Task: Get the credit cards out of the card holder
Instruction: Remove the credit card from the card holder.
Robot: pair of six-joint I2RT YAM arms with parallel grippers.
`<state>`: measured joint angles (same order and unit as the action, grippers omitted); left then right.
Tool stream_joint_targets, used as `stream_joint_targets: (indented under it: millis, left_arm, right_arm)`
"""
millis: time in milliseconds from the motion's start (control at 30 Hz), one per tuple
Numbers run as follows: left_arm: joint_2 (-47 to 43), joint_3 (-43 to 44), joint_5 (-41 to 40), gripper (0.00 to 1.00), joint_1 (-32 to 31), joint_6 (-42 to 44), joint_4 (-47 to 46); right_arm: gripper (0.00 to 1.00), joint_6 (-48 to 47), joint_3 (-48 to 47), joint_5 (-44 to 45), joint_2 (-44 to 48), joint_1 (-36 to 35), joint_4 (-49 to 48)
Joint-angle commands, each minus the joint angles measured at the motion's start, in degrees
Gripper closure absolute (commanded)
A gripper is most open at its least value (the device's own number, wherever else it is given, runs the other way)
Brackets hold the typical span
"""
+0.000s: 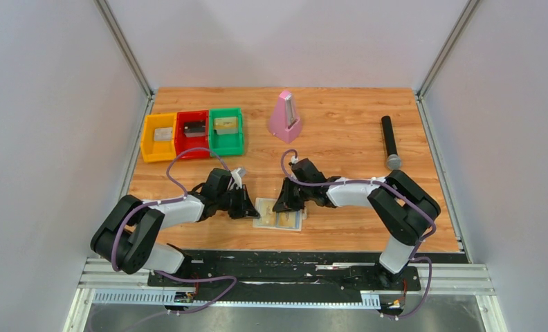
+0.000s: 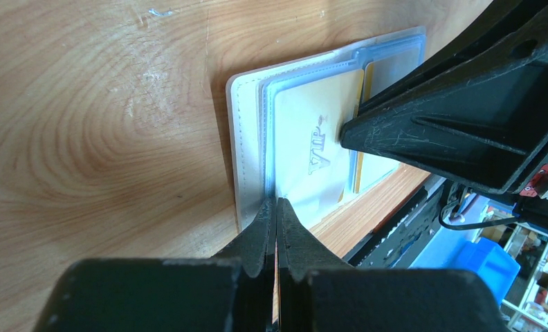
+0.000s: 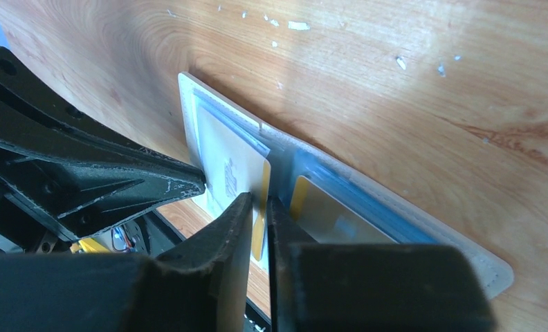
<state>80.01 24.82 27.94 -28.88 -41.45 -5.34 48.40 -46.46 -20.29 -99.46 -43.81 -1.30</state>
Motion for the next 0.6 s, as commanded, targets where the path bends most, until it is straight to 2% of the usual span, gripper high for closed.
stream_joint_targets:
  millis: [0, 100, 167, 300, 433, 567]
  left_arm:
    - [1.1, -0.3, -3.7, 0.99, 0.1, 2.1, 2.6]
    - [1.6, 0.0, -4.6, 1.0, 0.1, 2.6, 3.5]
    - [1.6, -0.1, -4.7, 1.0, 0.1, 2.8, 3.5]
    - [2.2, -0.1, -4.4, 1.0, 0.1, 2.4, 2.8]
    - [2.5, 0.0, -4.2, 1.0, 0.1, 2.2, 2.7]
    - [2.6, 0.0, -4.6, 1.0, 0.1, 2.4, 3.2]
  right_arm:
    - [0.93, -0.2, 1.9, -0.6, 1.1, 0.8, -2.6]
    - [1.0, -2.0, 4.0, -3.4, 2.7, 2.1, -4.8]
    - [1.0, -3.3, 4.4, -5.8, 3.1, 2.6, -5.6]
    - [0.92, -4.3, 3.7, -8.9, 2.1, 3.0, -6.3]
    - [0.95, -3.5, 3.9, -10.6, 0.7, 3.1, -8.7]
    - [0.92, -2.9, 4.9, -11.0, 0.5, 3.2, -10.3]
